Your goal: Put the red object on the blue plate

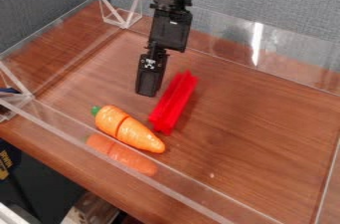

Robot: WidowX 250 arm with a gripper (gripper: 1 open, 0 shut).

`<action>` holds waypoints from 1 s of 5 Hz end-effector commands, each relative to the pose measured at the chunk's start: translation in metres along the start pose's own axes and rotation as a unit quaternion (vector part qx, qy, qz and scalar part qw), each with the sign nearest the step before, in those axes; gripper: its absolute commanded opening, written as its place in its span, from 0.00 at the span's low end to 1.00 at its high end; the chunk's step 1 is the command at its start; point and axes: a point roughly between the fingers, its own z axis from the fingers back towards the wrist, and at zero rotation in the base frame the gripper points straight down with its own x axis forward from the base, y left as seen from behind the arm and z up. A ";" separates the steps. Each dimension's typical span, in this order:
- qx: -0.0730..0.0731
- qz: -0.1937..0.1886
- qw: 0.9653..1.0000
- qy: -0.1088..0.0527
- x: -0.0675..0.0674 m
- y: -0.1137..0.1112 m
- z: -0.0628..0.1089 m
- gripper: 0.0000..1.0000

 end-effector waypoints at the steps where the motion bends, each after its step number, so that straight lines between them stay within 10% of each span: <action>1: 0.055 -0.004 0.998 -0.032 0.010 -0.029 0.045 0.00; 2: 0.056 -0.024 0.998 -0.033 -0.003 -0.043 0.057 0.00; 3: 0.055 -0.035 0.998 -0.025 -0.012 -0.043 0.051 1.00; 4: 0.053 -0.030 0.998 -0.025 -0.006 -0.042 0.043 0.00; 5: 0.053 -0.024 0.998 -0.024 0.000 -0.041 0.033 1.00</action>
